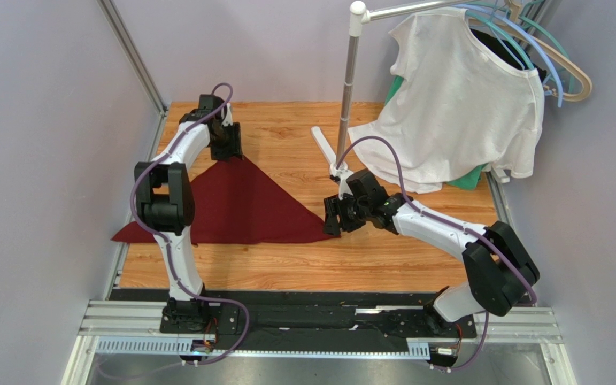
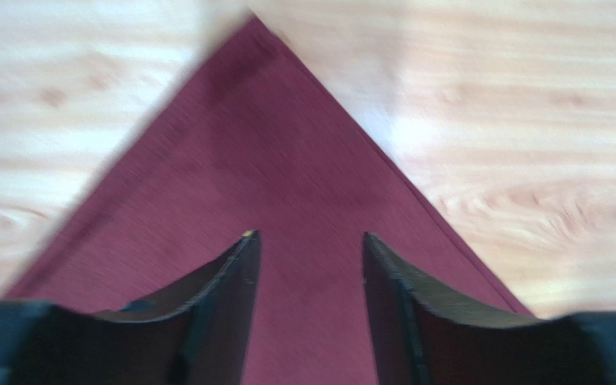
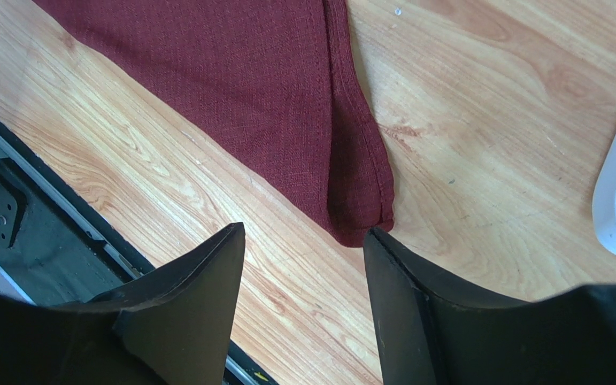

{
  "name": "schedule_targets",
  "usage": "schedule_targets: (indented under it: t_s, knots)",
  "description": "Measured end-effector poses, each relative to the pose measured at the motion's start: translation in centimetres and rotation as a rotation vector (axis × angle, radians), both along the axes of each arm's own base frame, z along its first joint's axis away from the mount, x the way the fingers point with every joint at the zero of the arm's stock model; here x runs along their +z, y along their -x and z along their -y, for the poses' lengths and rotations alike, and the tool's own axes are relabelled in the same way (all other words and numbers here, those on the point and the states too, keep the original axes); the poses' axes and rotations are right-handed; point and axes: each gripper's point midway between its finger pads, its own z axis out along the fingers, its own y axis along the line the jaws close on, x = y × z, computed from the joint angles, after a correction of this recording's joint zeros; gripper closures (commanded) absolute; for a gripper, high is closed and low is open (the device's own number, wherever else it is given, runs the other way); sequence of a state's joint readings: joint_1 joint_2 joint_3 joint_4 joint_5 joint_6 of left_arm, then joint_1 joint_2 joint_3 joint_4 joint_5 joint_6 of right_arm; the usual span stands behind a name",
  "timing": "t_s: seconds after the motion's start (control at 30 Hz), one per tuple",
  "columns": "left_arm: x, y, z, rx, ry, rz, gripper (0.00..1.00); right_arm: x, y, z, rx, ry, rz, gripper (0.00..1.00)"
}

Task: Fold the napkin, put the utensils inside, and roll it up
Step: Adjust the napkin at the center of the board.

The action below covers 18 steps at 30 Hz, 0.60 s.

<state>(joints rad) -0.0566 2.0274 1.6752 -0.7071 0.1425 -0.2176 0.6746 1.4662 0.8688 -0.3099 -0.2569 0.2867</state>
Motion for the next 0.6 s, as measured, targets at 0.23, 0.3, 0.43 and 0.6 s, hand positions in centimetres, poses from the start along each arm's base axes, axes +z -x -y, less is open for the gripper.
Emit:
schedule_targets:
  t_s: [0.23,0.3,0.43,0.6]
  knots:
    - [-0.1,-4.2,-1.8,-0.031,-0.131,0.078,0.50,-0.1,-0.2,-0.3,0.005,-0.027,0.015,0.41]
    - [-0.4,-5.3,-1.9,-0.060,-0.153,0.095,0.52,-0.3,-0.1,-0.3,0.009,-0.033,0.013,0.41]
    - [-2.1,-6.6,-1.8,-0.129,-0.176,0.094,0.57,-0.6,0.2,-0.3,0.011,-0.039,0.004,0.41]
    - [-3.9,-7.7,-1.3,-0.212,-0.183,0.079,0.59,-1.2,0.7,-0.2,0.002,-0.042,-0.017,0.41]
